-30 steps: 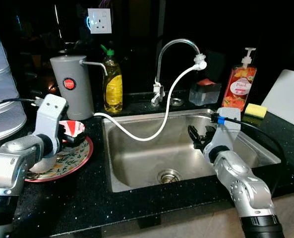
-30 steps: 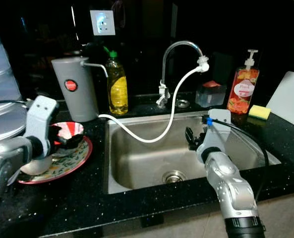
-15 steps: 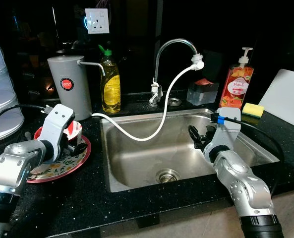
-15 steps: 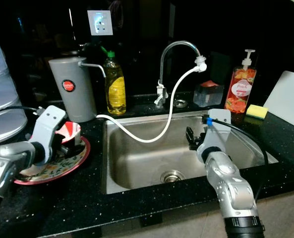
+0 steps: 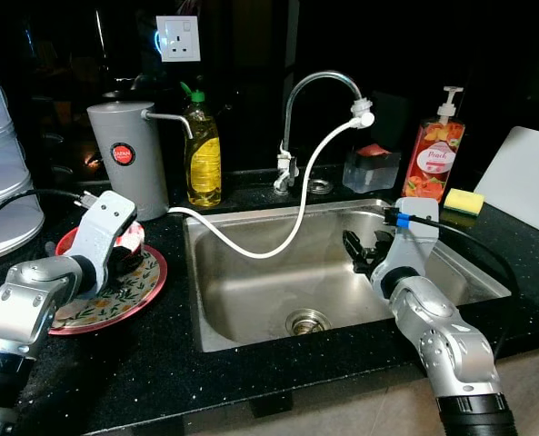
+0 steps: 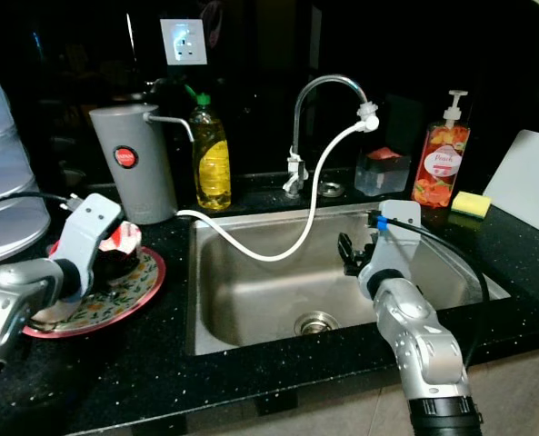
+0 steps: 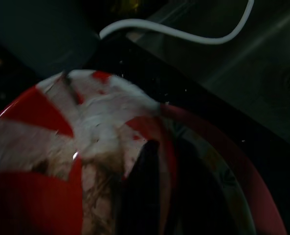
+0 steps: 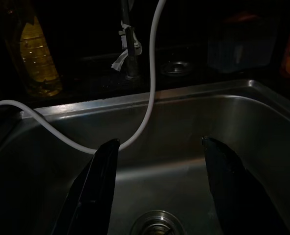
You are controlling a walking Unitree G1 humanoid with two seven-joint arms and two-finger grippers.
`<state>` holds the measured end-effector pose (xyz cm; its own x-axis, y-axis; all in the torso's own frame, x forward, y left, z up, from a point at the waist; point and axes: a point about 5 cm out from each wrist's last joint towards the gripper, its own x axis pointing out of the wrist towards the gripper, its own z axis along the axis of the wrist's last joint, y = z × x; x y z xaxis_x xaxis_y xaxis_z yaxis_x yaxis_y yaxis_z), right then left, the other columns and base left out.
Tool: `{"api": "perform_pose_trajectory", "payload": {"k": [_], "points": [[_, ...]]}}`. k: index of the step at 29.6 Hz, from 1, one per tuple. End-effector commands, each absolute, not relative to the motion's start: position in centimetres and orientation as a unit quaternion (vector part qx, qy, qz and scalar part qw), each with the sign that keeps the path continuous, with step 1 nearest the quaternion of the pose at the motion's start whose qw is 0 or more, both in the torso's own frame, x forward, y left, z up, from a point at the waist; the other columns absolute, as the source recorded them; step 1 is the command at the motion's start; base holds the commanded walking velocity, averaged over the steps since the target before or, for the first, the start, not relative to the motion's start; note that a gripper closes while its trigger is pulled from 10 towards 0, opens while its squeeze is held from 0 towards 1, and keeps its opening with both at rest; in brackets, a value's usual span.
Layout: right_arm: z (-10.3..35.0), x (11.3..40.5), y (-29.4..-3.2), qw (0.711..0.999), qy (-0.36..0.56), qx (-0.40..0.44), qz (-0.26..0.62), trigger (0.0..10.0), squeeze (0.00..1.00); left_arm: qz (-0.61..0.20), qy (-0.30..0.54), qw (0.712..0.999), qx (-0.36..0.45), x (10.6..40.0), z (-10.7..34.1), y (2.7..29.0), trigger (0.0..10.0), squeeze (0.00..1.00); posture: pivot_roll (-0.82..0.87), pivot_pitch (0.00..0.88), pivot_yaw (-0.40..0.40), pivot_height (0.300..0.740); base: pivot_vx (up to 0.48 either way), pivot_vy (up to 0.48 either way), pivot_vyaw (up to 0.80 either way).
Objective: Kitchen organization
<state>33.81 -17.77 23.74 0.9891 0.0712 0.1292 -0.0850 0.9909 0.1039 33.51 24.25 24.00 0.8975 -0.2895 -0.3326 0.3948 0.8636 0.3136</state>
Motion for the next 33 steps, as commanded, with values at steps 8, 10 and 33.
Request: {"api": "perform_pose_trajectory", "payload": {"k": [8,10,33], "points": [[24.3,33.8,-18.0,0.995,-0.070,0.057,0.035,10.0,0.00,-0.145,0.073,0.957,0.241,33.3,26.1,24.6,0.6,0.00,-0.03,0.000,-0.013,0.740,0.000,0.000,0.00],[24.3,33.8,-18.0,0.995,-0.071,0.057,0.035,10.0,0.00,-0.131,0.046,0.959,0.247,33.4,26.9,24.6,10.0,0.00,-0.03,0.000,-0.015,0.740,0.000,0.000,0.00],[26.4,33.4,-16.3,0.986,-0.127,0.071,0.081,10.0,0.00,-0.050,-0.177,0.921,0.342,32.6,31.6,22.1,10.0,0.00,-0.03,0.000,-0.021,0.740,0.000,0.000,0.00]]}}
